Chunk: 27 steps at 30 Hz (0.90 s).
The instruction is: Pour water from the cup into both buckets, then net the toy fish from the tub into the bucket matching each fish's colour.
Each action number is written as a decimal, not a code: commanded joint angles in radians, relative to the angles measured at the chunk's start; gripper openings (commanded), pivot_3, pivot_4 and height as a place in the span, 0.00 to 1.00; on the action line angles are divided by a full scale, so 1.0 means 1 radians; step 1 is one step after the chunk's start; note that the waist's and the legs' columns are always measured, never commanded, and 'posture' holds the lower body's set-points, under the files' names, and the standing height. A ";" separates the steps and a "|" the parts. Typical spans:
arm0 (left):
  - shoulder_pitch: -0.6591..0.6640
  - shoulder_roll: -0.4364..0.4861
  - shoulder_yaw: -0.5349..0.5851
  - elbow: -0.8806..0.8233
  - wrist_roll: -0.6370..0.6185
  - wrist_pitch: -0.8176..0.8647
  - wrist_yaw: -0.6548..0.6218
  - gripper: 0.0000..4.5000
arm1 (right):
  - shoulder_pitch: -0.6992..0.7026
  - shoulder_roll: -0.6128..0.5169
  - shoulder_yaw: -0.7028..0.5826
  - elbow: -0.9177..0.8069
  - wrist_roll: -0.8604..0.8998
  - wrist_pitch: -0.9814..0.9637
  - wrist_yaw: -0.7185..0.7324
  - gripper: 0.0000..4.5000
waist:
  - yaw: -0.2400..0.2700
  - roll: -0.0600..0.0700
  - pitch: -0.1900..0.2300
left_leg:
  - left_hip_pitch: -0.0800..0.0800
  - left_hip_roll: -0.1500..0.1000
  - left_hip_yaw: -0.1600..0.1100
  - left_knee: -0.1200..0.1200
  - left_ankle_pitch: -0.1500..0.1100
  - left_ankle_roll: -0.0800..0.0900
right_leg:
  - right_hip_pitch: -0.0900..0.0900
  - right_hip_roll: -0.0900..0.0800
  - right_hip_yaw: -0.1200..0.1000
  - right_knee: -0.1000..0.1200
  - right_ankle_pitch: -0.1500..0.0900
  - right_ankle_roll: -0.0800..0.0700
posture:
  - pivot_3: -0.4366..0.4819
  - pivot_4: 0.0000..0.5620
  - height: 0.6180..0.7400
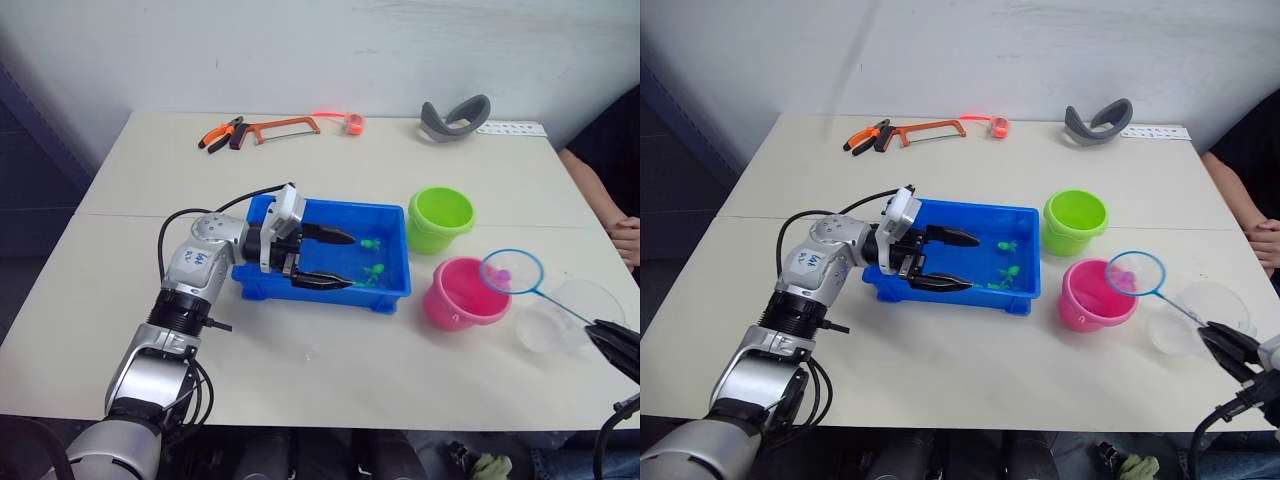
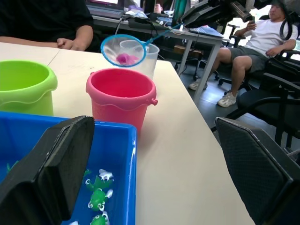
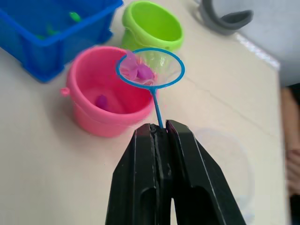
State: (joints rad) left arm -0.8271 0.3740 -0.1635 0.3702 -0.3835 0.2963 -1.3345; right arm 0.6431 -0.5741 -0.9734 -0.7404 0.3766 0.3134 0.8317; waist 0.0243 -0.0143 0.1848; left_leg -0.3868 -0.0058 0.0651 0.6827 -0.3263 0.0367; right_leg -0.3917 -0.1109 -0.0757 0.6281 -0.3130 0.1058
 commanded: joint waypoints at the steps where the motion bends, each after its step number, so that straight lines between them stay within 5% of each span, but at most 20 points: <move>1: -0.026 -0.004 0.006 -0.001 0.007 -0.025 -0.017 1.00 | 0.022 -0.003 0.029 0.027 -0.217 -0.252 -0.037 0.00 | 0.000 0.000 0.000 | 0.000 0.000 0.000 0.000 0.000 0.000 | 0.000 0.000 0.000 0.000 0.000 0.000 | 0.48 0.27 1.00; 14: -0.025 -0.006 0.021 0.000 0.016 -0.031 -0.002 1.00 | 0.007 -0.152 0.024 0.163 -0.740 -0.897 -0.182 0.00 | 0.001 0.000 0.000 | 0.000 0.000 0.000 0.000 0.001 -0.001 | 0.000 0.000 0.000 0.000 0.000 0.000 | 0.48 0.27 1.00; 27: -0.021 0.008 0.032 -0.001 0.018 -0.031 0.018 1.00 | -0.015 -0.174 -0.016 0.247 -0.740 -1.007 -0.236 0.00 | 0.000 0.000 0.000 | 0.001 0.000 0.000 0.000 0.001 -0.001 | 0.001 0.000 0.000 0.000 0.000 0.000 | 0.48 0.27 1.00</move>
State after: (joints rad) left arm -0.8345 0.3737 -0.1569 0.3750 -0.3646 0.2747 -1.3187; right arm 0.6263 -0.7481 -0.9588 -0.5015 -0.3980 -0.6945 0.6129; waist 0.0244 -0.0143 0.1848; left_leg -0.3862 -0.0059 0.0651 0.6830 -0.3255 0.0353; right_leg -0.3908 -0.1105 -0.0759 0.6276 -0.3131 0.1058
